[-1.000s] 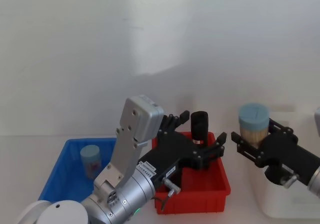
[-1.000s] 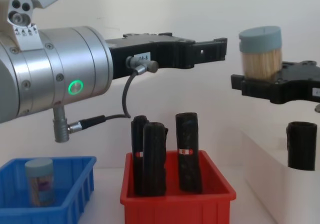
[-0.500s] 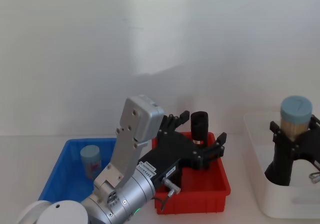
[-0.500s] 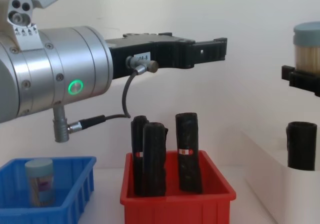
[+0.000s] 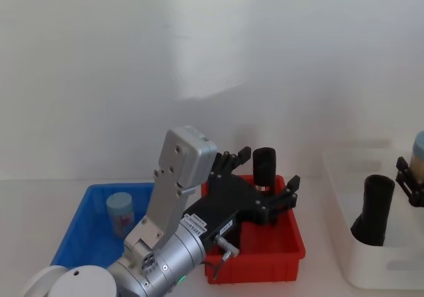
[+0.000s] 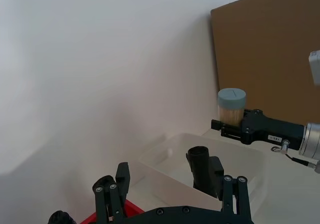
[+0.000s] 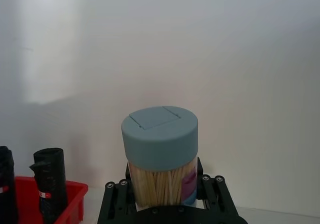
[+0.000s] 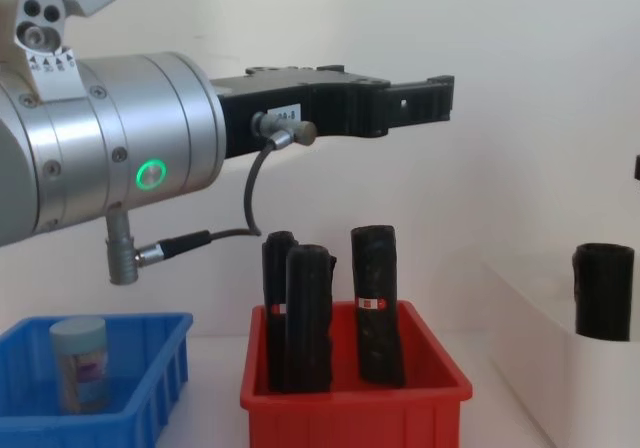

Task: Pick the cotton swabs from the blue box and place them into the white box.

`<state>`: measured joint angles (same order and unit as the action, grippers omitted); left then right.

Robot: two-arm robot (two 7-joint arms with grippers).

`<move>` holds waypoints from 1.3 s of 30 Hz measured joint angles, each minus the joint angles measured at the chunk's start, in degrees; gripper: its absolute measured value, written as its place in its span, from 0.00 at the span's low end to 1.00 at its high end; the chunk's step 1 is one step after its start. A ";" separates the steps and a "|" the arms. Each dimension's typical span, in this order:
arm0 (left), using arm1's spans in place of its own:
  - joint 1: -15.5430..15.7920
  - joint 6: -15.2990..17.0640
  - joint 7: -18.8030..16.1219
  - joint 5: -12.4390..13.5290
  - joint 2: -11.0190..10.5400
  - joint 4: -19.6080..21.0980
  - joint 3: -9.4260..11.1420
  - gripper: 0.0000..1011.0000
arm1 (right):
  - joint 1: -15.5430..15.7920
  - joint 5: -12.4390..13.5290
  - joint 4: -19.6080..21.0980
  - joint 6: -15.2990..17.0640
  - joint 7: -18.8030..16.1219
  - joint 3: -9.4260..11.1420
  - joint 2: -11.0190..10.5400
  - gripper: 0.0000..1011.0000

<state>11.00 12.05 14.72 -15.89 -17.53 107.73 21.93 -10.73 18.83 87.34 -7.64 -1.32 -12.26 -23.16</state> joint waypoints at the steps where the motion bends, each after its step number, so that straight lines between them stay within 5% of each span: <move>1: 0.00 0.00 0.00 0.00 0.00 0.00 0.00 0.99 | -0.59 0.11 -1.45 -0.52 0.63 -0.05 0.48 0.62; 9: 0.00 0.00 0.00 0.00 0.00 0.00 0.00 0.99 | -3.25 0.39 -7.27 -1.55 1.24 -0.17 2.29 0.62; 26: 0.00 0.00 0.00 0.00 0.00 0.00 0.00 0.99 | -10.50 -0.58 -17.11 0.91 -6.39 -0.61 5.23 0.62; 39: 0.00 0.00 0.00 0.01 0.00 0.00 0.00 0.99 | -12.81 -1.23 -19.64 2.21 -8.50 -0.77 6.10 0.95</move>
<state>11.00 12.05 14.72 -15.89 -17.53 107.73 21.93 -23.54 17.59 67.70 -5.43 -9.83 -13.03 -17.05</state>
